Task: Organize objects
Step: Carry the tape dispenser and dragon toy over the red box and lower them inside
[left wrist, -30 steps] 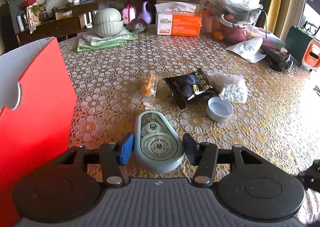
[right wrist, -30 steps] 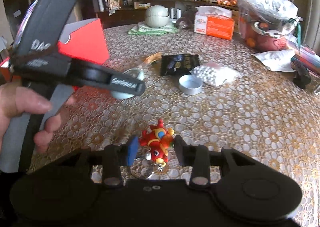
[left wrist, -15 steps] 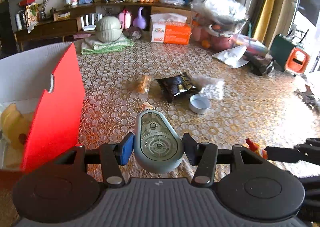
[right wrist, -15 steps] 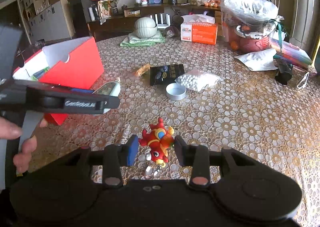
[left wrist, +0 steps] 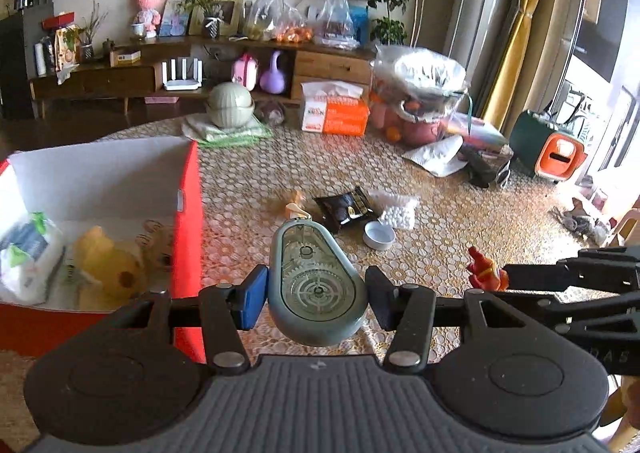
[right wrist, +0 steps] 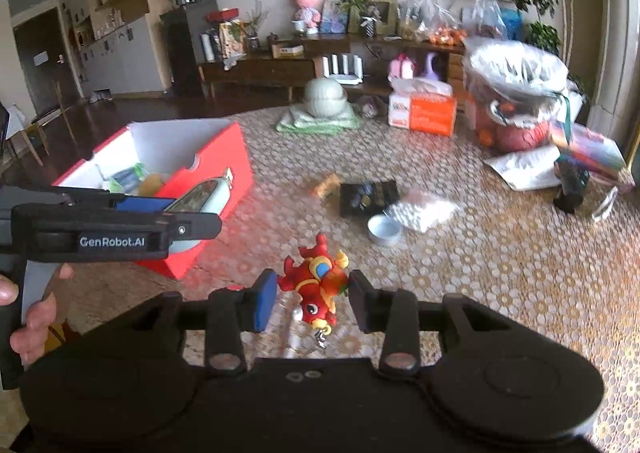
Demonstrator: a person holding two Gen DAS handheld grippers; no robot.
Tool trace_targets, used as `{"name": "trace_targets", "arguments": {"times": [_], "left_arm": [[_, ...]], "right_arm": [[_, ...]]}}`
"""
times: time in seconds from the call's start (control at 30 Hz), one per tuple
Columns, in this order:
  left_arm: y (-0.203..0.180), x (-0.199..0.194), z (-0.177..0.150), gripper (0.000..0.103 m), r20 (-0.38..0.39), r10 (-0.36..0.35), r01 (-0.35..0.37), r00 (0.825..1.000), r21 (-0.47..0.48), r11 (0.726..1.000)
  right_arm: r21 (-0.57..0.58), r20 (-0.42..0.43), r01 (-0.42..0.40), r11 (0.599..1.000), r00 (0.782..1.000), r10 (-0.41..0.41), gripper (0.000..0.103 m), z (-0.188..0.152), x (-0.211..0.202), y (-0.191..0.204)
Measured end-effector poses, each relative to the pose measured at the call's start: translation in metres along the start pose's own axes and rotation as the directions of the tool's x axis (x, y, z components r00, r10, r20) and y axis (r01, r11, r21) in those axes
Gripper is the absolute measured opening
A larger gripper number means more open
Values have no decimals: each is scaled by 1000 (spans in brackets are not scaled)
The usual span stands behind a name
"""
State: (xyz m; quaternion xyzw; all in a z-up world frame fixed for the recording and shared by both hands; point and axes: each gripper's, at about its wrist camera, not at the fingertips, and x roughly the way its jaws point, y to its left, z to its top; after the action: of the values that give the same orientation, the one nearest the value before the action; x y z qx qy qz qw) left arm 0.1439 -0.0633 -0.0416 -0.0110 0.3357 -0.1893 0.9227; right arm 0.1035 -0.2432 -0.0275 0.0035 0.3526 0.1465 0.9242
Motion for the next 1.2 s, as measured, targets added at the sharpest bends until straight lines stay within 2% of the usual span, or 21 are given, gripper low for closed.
{"name": "trace_targets", "arguments": {"times": [0.27, 0.5, 0.83, 1.2], "left_arm": [[28, -33, 4, 52, 45, 13, -12, 999, -20, 1000], [64, -55, 5, 52, 69, 46, -42, 997, -53, 998], [119, -75, 5, 52, 80, 131, -125, 988, -78, 989], [180, -74, 12, 52, 72, 230, -224, 971, -80, 971]], "right_arm": [[-77, 22, -20, 997, 1000, 22, 38, 25, -10, 37], [-142, 30, -42, 989, 998, 46, 38, 43, -1, 72], [-180, 11, -87, 980, 996, 90, 38, 70, 28, 117], [-218, -14, -130, 967, 991, 130, 38, 103, 76, 157]]}}
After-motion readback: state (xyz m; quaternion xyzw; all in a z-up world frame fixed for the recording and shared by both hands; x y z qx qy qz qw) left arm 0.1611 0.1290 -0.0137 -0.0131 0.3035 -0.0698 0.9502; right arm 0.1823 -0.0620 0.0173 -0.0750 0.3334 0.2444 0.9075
